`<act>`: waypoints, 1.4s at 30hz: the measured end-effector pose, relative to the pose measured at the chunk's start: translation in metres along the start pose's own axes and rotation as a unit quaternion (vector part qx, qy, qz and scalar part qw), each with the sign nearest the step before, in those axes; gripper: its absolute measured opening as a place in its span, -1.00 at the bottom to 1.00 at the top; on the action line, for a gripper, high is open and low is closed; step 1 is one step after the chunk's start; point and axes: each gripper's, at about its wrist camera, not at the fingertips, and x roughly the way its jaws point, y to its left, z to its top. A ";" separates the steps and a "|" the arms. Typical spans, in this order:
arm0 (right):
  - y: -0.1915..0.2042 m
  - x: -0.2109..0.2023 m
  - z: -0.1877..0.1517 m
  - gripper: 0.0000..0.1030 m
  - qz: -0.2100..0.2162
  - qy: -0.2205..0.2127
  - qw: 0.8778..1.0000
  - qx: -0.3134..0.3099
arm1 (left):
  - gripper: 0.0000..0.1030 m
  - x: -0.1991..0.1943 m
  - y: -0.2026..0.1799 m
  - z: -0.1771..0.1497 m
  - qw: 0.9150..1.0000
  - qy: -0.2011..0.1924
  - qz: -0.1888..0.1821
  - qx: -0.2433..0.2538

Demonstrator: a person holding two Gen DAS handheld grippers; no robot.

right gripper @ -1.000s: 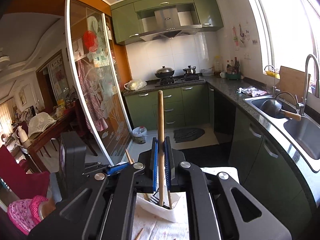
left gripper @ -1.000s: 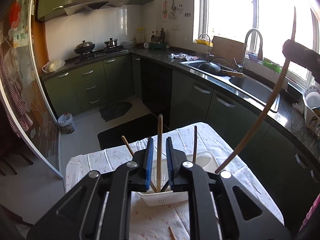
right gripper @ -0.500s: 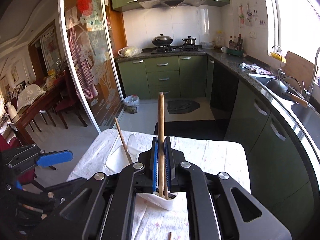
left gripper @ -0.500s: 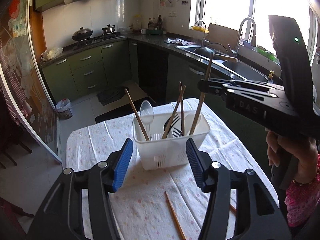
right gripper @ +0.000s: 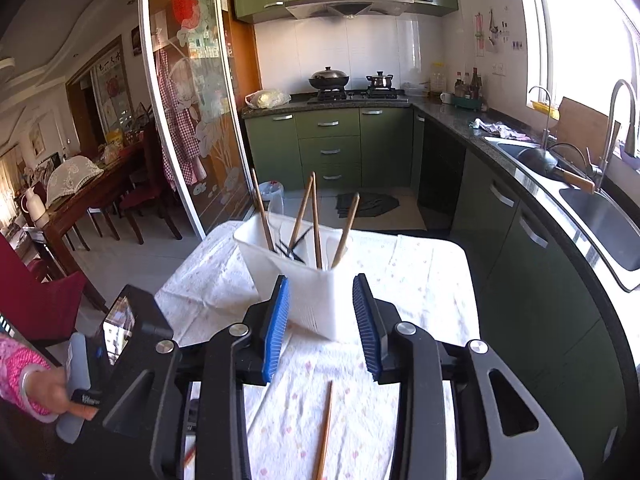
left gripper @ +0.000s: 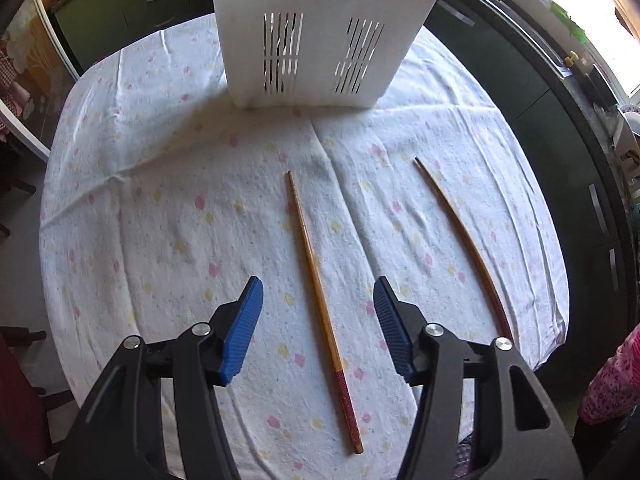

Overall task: Organize utensils
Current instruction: 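Grasp a chopstick with the left tool while the right tool grasps the last chopstick, then lower both chopsticks into the white caddy and open both tools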

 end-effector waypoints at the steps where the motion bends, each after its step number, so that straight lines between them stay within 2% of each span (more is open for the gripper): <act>1: -0.001 -0.002 -0.012 -0.36 0.001 0.007 1.000 -0.001 | -0.05 0.005 -0.001 0.001 1.000 0.005 0.003 -0.004; 6: -0.012 0.001 -0.049 -0.25 0.003 0.040 0.999 0.006 | -0.14 0.020 -0.006 0.007 0.999 0.027 0.014 -0.018; 9: -0.020 0.004 -0.062 -0.25 0.002 0.052 0.999 0.012 | -0.28 0.028 -0.010 0.006 0.999 0.033 0.022 -0.023; 12: -0.022 0.010 -0.069 -0.12 -0.002 0.065 0.998 0.011 | -0.51 0.029 -0.014 0.006 0.999 0.021 0.037 -0.020; 14: -0.018 0.018 -0.078 -0.05 -0.005 0.080 0.997 0.005 | -0.82 0.030 -0.015 0.005 0.999 0.015 0.047 -0.023; 15: -0.016 0.023 -0.082 -0.05 -0.006 0.088 0.996 0.001 | -0.85 0.030 -0.015 0.006 0.998 0.011 0.050 -0.024; 22: -0.009 0.078 -0.109 -0.07 0.002 0.158 0.988 -0.001 | -0.87 0.020 -0.003 0.003 0.998 -0.025 0.035 -0.043; 25: -0.007 0.104 -0.120 -0.20 0.015 0.193 0.981 0.002 | -0.87 -0.004 0.005 -0.002 0.997 -0.059 0.031 -0.038; 31: 0.000 0.140 -0.124 -0.22 0.019 0.233 0.972 0.001 | -0.87 -0.052 0.007 -0.006 0.991 -0.128 0.025 -0.026; 36: 0.004 0.162 -0.125 -0.22 0.005 0.261 0.965 -0.002 | -0.87 -0.079 0.003 -0.009 0.987 -0.161 0.016 -0.015; 38: 0.009 0.165 -0.126 -0.31 -0.015 0.258 0.966 -0.017 | -0.87 -0.084 0.002 -0.011 0.986 -0.165 0.009 -0.014; 42: 0.013 0.167 -0.129 -0.85 -0.024 0.254 0.967 -0.024 | -0.87 -0.094 0.005 -0.016 0.984 -0.177 0.004 -0.013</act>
